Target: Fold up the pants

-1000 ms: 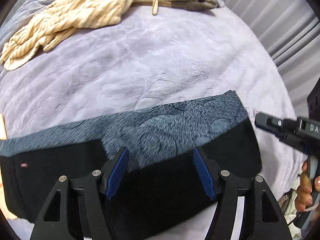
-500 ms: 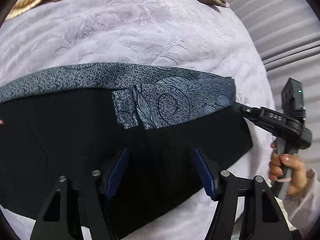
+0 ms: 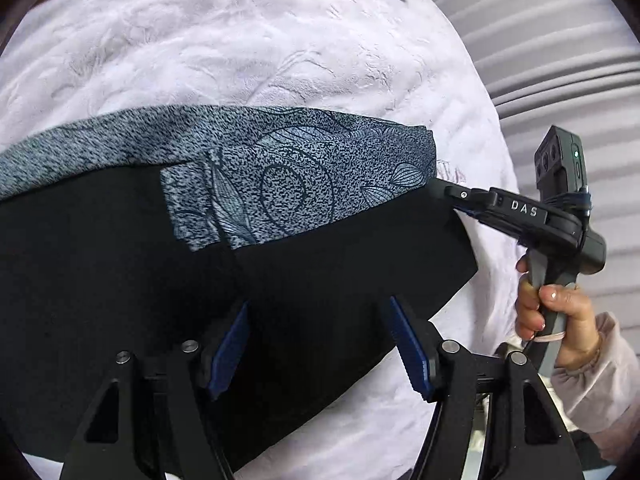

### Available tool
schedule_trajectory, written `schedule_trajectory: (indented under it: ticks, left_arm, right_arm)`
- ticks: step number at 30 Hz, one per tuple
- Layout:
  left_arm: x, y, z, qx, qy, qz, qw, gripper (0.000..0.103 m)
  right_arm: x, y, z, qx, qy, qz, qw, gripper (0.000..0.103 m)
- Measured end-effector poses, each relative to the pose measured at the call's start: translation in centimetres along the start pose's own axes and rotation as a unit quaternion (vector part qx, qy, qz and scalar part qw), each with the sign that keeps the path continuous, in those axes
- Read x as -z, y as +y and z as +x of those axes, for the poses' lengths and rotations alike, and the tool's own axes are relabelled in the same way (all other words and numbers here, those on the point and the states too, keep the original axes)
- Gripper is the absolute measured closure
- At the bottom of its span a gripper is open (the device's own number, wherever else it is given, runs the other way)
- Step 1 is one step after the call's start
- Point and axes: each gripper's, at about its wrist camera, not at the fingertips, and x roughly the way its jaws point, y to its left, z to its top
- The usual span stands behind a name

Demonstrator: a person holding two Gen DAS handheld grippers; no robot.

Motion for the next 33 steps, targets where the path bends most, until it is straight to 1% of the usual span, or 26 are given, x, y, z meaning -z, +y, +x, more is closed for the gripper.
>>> schedule_trajectory:
  ticks: [1,2,3,4,6,7,8,10,11,12,14,16,17,18,19,21,22,24,25,26,27,28,29,31,32,33]
  left_arm:
    - [-0.1,0.1,0.1,0.007,0.002,-0.004,1.0,0.036]
    - [-0.3,0.1,0.3,0.016,0.006,-0.008,0.9998,0.041]
    - [-0.5,-0.1,0.6,0.031,0.011,-0.011,0.9994,0.074]
    - [-0.6,-0.4,1.0,0.037,0.021,-0.015,0.999,0.098]
    - [-0.7,-1.0,1.0,0.009,0.013,-0.004,0.9999,0.098]
    - [-0.5,-1.2,0.7,-0.013,0.007,0.005,0.9999,0.098]
    - [-0.2,-0.9,0.4,-0.024,0.004,0.008,0.9997,0.098]
    - [0.6,0.2,0.2,-0.01,0.002,-0.004,0.9999,0.098]
    - [0.8,0.7,0.4,-0.007,0.002,-0.01,0.9999,0.098]
    - [1.0,1.2,0.3,-0.002,0.001,-0.015,0.9999,0.098]
    - [1.1,1.2,0.5,-0.003,-0.001,-0.014,0.9999,0.098]
    - [1.1,0.9,0.7,-0.013,-0.003,-0.007,0.9999,0.098]
    - [1.1,0.8,0.7,-0.017,-0.004,-0.005,0.9998,0.098]
    - [1.2,0.8,0.7,-0.018,-0.009,-0.007,0.9998,0.098]
    - [1.3,0.6,0.6,-0.026,-0.014,-0.01,0.9995,0.098]
    - [1.4,0.0,0.5,-0.055,-0.015,-0.01,0.9983,0.097]
    - [1.3,-0.3,0.4,-0.067,-0.014,-0.008,0.9976,0.095]
    - [1.4,-1.3,0.0,-0.099,-0.021,0.0,0.9949,0.093]
    - [1.5,-1.5,-0.3,-0.114,-0.026,0.005,0.9932,0.079]
    - [1.5,-1.8,-0.5,-0.135,-0.029,0.008,0.9904,0.06]
    - [1.6,-2.0,-0.7,-0.156,-0.032,0.01,0.9873,0.015]
    - [1.7,-2.4,-1.0,-0.17,-0.045,0.009,0.9844,0.002]
    - [2.1,-2.3,-1.7,-0.175,-0.059,0.011,0.9827,0.002]
    - [2.5,-1.5,-2.6,-0.183,-0.06,0.004,0.9813,0.002]
    - [2.8,-1.1,-2.9,-0.189,-0.061,-0.003,0.9801,0.002]
    - [3.1,-0.5,-3.3,-0.197,-0.061,-0.01,0.9785,0.002]
  right_arm:
    - [0.0,0.0,0.0,0.0,0.0,0.0,1.0,0.083]
    - [0.1,0.0,0.0,-0.001,-0.001,0.001,1.0,0.083]
    - [0.1,0.0,0.0,-0.001,-0.001,0.001,1.0,0.083]
    - [0.1,0.0,-0.1,-0.001,-0.001,0.001,1.0,0.083]
    - [0.1,0.1,-0.2,-0.001,0.001,0.0,1.0,0.083]
    - [0.1,0.2,-0.4,0.0,0.003,0.0,1.0,0.083]
    - [0.2,0.3,-0.8,-0.002,0.006,0.0,1.0,0.083]
    - [0.4,0.7,-1.9,-0.017,0.011,-0.004,1.0,0.081]
    - [0.5,0.9,-2.5,-0.027,0.01,-0.01,1.0,0.074]
    - [0.5,1.1,-2.9,-0.033,0.007,-0.017,0.999,0.054]
    - [0.3,1.4,-3.6,-0.033,-0.004,-0.035,0.999,0.036]
    - [-0.4,1.1,-3.5,-0.032,-0.011,-0.041,0.999,0.036]
    - [-1.0,0.8,-3.0,-0.038,-0.005,-0.034,0.999,0.039]
    - [-1.4,0.4,-2.2,-0.046,0.003,-0.024,0.999,0.049]
    - [-1.7,-0.1,-1.0,-0.037,0.013,-0.01,0.999,0.052]
    - [-1.6,-0.1,1.6,0.012,0.031,-0.013,0.999,0.052]
    - [-1.4,0.3,2.0,0.027,0.03,-0.02,0.999,0.051]
    - [-1.1,2.2,1.3,0.065,0.014,-0.05,0.997,0.048]
    - [-0.9,2.9,0.9,0.076,0.011,-0.062,0.995,0.048]
    - [-0.6,3.8,0.3,0.092,0.008,-0.079,0.993,0.048]
    - [-0.3,4.6,-0.5,0.111,0.002,-0.094,0.989,0.048]
    - [0.0,5.4,-1.2,0.126,-0.008,-0.107,0.986,0.048]
    - [0.2,6.2,-2.0,0.131,-0.02,-0.117,0.984,0.048]
    - [0.6,7.9,-3.5,0.108,-0.04,-0.127,0.985,0.048]
    - [0.9,9.2,-3.8,0.075,-0.04,-0.129,0.988,0.048]
    - [1.3,10.5,-3.6,0.037,-0.03,-0.13,0.99,0.048]
